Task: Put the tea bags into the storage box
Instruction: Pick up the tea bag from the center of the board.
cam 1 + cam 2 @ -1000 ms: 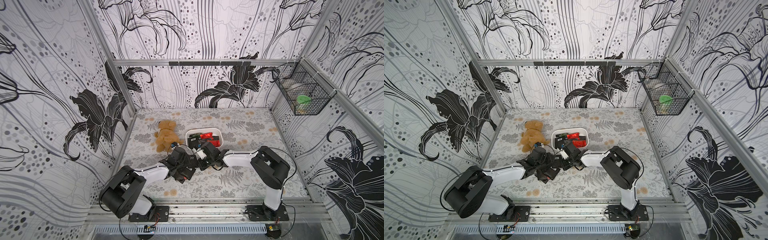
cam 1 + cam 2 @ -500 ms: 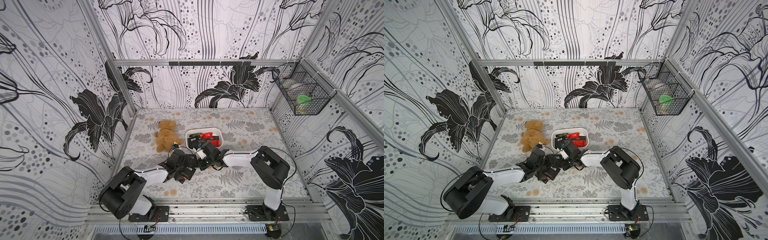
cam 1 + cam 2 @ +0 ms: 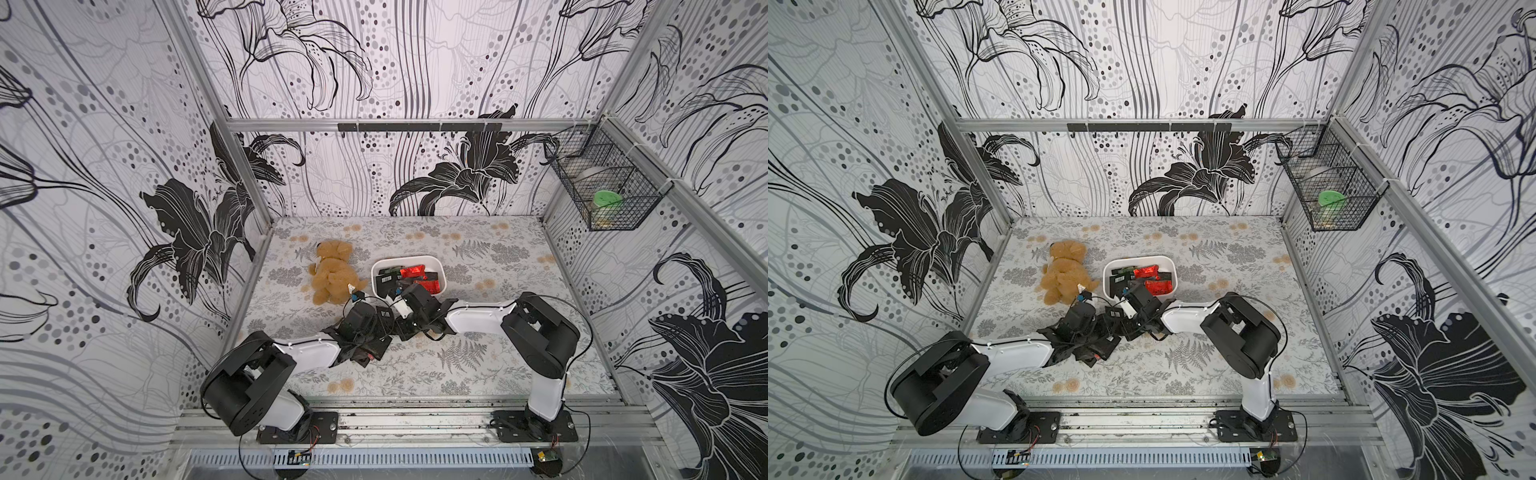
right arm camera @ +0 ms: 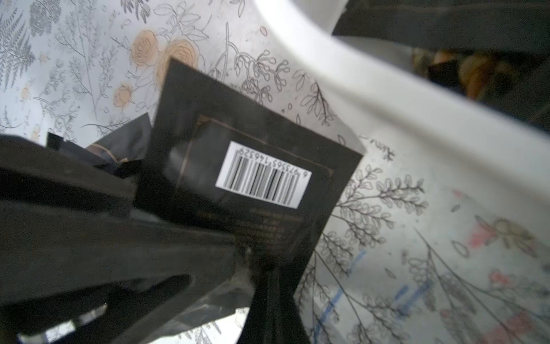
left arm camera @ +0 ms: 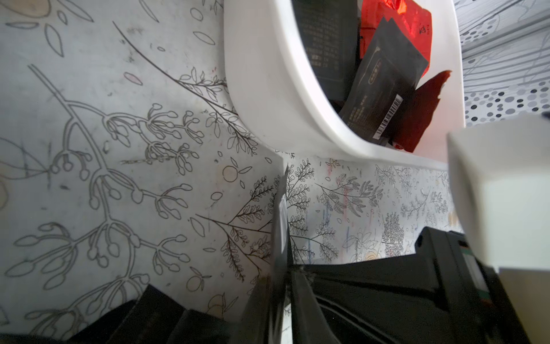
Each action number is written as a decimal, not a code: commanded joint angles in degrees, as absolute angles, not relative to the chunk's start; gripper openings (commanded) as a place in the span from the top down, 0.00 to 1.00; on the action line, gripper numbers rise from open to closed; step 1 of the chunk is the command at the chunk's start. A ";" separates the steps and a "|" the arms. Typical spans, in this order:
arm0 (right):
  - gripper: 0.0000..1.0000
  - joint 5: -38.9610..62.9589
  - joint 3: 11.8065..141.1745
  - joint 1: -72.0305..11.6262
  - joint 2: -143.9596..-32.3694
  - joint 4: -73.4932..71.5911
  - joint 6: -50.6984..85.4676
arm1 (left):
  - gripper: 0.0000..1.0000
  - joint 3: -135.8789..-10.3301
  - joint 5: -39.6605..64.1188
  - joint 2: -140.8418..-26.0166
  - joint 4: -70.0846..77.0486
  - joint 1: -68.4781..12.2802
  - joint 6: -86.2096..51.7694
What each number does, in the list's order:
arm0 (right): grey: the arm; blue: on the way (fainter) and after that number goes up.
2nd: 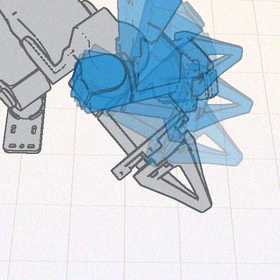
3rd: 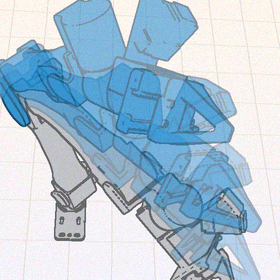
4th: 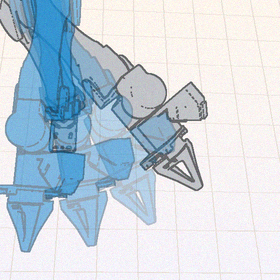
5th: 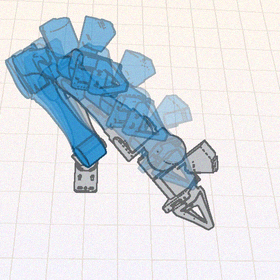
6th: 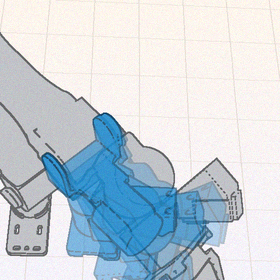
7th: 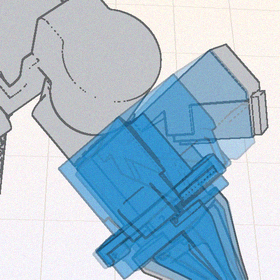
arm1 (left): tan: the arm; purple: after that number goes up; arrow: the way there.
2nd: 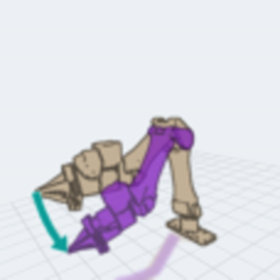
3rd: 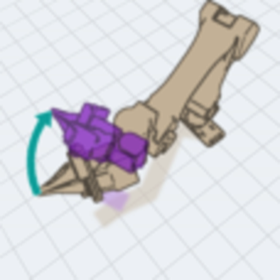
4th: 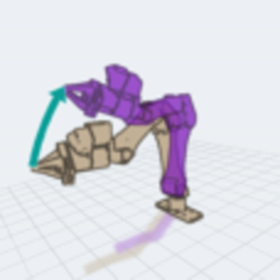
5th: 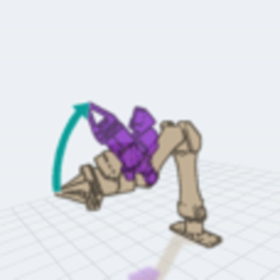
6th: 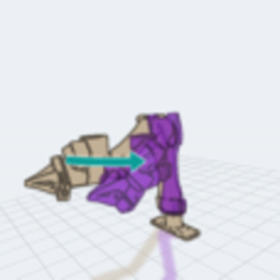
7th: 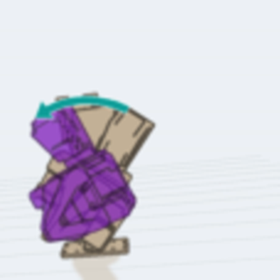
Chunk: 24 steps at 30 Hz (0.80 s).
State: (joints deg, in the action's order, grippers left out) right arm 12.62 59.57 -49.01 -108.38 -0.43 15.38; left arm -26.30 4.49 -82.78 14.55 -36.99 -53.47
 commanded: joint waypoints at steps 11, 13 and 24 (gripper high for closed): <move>0.91 4.22 51.26 -49.30 -97.37 -5.93 17.06 | 1.00 -27.22 2.01 -77.36 10.48 -37.97 -54.56; 0.90 -0.48 48.96 -49.31 -93.89 -6.52 17.86 | 1.00 -26.81 1.38 -74.98 8.71 -38.31 -54.77; 0.79 -14.17 38.96 -45.41 -81.03 -9.39 25.09 | 1.00 -31.52 -4.05 -61.07 -7.96 -40.04 -52.77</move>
State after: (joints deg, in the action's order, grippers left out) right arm -9.65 41.23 -46.85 -83.81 -7.79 21.80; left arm -28.21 -0.82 -63.51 -2.46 -39.75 -54.28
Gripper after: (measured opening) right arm 0.209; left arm 0.066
